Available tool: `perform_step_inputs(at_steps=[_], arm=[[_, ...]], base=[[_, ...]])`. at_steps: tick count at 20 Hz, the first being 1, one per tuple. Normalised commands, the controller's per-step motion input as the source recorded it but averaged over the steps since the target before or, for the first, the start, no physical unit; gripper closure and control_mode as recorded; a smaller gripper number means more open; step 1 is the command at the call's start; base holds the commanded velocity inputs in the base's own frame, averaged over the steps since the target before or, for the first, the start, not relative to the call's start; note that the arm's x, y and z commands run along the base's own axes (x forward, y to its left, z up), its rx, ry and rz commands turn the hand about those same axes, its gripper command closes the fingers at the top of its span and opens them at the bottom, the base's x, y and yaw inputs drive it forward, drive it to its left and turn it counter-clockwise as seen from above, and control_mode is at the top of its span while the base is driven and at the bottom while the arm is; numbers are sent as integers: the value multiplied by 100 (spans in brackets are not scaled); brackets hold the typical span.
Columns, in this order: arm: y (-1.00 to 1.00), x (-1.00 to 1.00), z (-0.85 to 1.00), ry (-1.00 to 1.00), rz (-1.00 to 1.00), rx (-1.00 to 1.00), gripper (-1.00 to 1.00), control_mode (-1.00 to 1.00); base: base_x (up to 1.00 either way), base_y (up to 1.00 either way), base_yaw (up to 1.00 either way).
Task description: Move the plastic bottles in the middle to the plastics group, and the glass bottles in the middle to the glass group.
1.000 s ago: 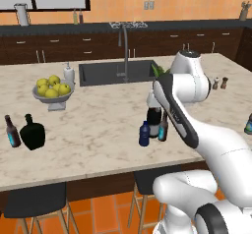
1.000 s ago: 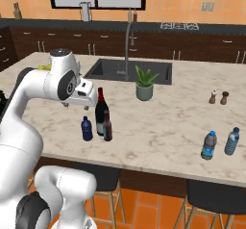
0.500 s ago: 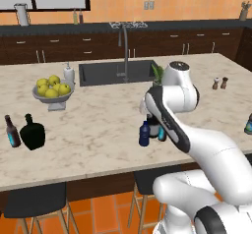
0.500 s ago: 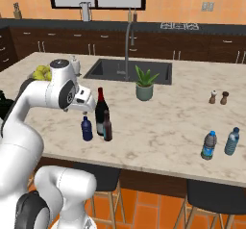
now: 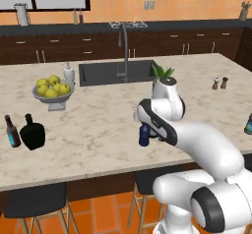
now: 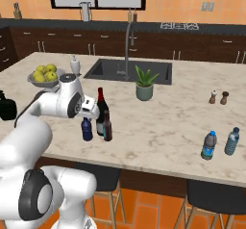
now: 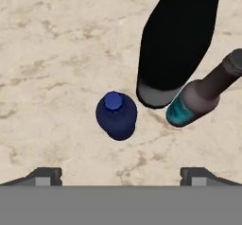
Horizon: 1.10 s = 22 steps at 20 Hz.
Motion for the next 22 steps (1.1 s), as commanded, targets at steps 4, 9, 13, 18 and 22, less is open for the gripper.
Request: perform_step_inputs(at_steps=[4,9,13,18,22], arm=[[6,3,-24,0,0,0,-100,-100],[2,11,-38,0,0,0,-100,-100],[5,12,-23,0,0,0,-100,-100],[7,24,-13,5,0,0,-100,-100],[0,21,-22,2,0,0,-100,-100]], base=[[0,0,0],[0,0,0],[0,0,0],[0,0,0],[0,0,0]])
